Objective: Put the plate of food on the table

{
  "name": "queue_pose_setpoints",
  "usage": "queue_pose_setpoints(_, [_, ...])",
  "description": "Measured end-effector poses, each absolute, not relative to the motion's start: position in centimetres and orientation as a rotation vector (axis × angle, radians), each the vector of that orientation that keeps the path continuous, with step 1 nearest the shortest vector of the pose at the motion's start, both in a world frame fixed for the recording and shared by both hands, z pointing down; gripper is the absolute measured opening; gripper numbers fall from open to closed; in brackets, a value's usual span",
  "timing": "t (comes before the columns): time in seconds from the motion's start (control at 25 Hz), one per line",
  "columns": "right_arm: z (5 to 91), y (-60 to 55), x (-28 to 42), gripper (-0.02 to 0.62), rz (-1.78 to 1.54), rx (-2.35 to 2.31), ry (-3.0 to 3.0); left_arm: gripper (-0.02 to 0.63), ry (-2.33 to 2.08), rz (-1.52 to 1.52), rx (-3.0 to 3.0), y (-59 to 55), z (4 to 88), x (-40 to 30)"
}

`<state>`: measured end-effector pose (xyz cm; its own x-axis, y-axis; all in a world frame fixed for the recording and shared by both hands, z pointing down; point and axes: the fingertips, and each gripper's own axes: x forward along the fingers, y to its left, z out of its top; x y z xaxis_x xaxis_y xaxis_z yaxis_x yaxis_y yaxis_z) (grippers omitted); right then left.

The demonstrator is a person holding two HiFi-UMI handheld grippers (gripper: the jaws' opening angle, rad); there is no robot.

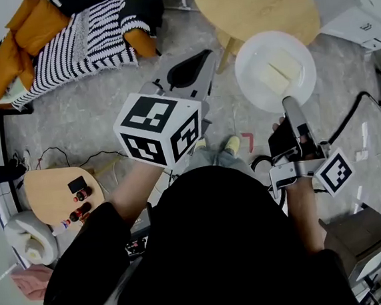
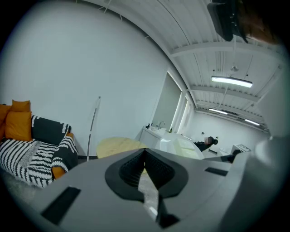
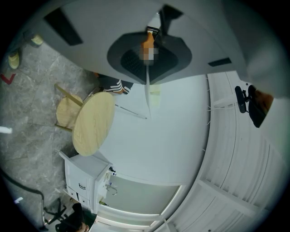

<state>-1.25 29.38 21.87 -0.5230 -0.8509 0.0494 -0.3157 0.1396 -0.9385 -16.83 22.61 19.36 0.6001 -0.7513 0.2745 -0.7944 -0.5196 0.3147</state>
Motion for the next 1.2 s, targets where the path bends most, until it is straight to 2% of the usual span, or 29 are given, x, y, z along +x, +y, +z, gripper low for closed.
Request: queue_pose_setpoints(1.2, [20.5,29.0,-5.7,0.018,-1.286,-1.177,1.902,0.008,-1.195,0.079,2.478,22.6,18.2,-22.2])
